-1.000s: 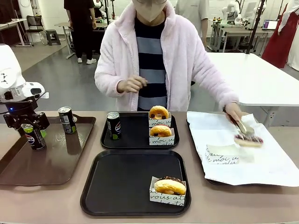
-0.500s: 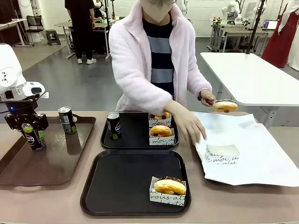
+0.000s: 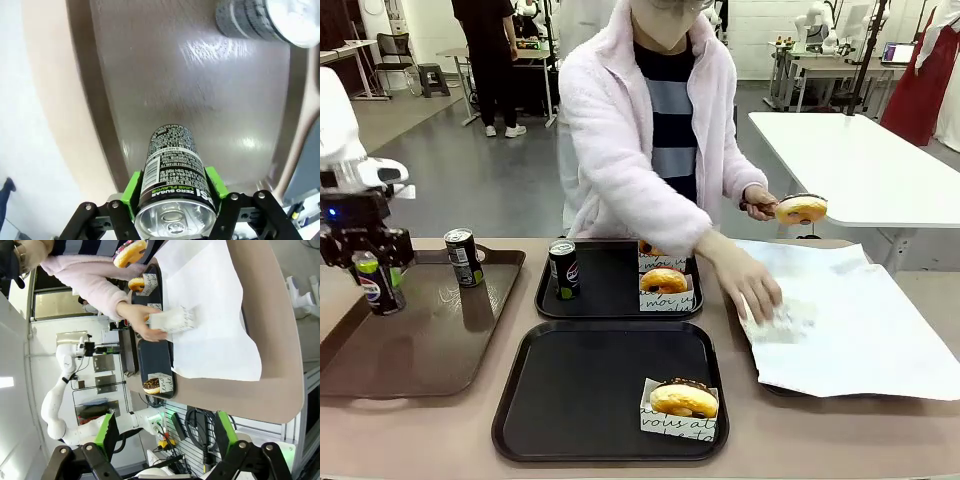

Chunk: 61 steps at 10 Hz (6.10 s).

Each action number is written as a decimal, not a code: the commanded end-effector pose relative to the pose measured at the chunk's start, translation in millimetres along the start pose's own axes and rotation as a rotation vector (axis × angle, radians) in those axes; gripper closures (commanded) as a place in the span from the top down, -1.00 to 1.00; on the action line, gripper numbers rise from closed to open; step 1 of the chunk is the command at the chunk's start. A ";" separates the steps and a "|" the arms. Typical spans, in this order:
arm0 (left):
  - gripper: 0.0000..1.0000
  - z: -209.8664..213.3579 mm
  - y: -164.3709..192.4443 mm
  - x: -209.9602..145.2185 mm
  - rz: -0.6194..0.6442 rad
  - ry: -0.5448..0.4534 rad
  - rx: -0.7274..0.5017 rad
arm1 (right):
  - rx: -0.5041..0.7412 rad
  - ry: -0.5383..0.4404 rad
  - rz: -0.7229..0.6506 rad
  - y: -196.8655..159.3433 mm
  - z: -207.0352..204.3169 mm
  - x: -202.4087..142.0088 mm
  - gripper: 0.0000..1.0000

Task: Set up donuts and drinks on trays.
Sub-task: Pick up one Pepsi coke from the Handle tray and place it on the Flat Tray without a Pepsi coke.

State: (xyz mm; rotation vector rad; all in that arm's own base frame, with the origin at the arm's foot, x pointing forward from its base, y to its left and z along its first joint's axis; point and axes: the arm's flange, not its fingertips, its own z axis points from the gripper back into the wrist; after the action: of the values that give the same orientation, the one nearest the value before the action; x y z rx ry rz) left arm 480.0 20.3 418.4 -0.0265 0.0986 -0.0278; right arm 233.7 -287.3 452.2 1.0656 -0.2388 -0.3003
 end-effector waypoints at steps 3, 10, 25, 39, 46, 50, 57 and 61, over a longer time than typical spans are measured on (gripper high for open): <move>-1.00 82.8 -11.6 -38.3 0.024 -0.027 -0.043 | 0.008 0.000 0.003 0.0 1.2 -1.0 1.00; -1.00 95.6 -11.1 -48.4 0.005 -0.034 -0.045 | 0.008 0.000 0.003 0.0 1.2 -1.0 1.00; 0.21 67.6 -221.5 -99.7 -0.516 -0.006 0.031 | 0.008 0.000 0.003 0.0 1.2 -1.0 1.00; 0.21 38.4 -225.2 -102.5 -0.719 -0.018 0.028 | 0.008 0.000 0.003 0.0 1.2 -1.0 1.00; 0.21 34.1 -257.6 -97.8 -0.743 -0.036 0.036 | 0.008 0.000 0.003 0.0 1.2 -1.0 1.00; 0.21 1.2 -286.8 -112.8 -0.778 -0.114 0.151 | 0.008 0.000 0.003 0.0 1.2 -1.0 1.00; 0.21 -56.4 -328.5 -119.8 -0.747 -0.218 0.126 | 0.008 0.000 0.003 0.0 1.2 -1.0 1.00; 0.21 -66.8 -330.4 -108.9 -0.756 -0.172 0.091 | 0.008 0.000 0.003 0.0 1.2 -1.0 1.00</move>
State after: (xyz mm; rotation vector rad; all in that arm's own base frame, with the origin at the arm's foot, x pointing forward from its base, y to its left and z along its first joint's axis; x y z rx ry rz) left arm 353.0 -305.2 368.3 0.0462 -0.0795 -0.7877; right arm 233.4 -287.4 452.3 1.0654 -0.2392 -0.3012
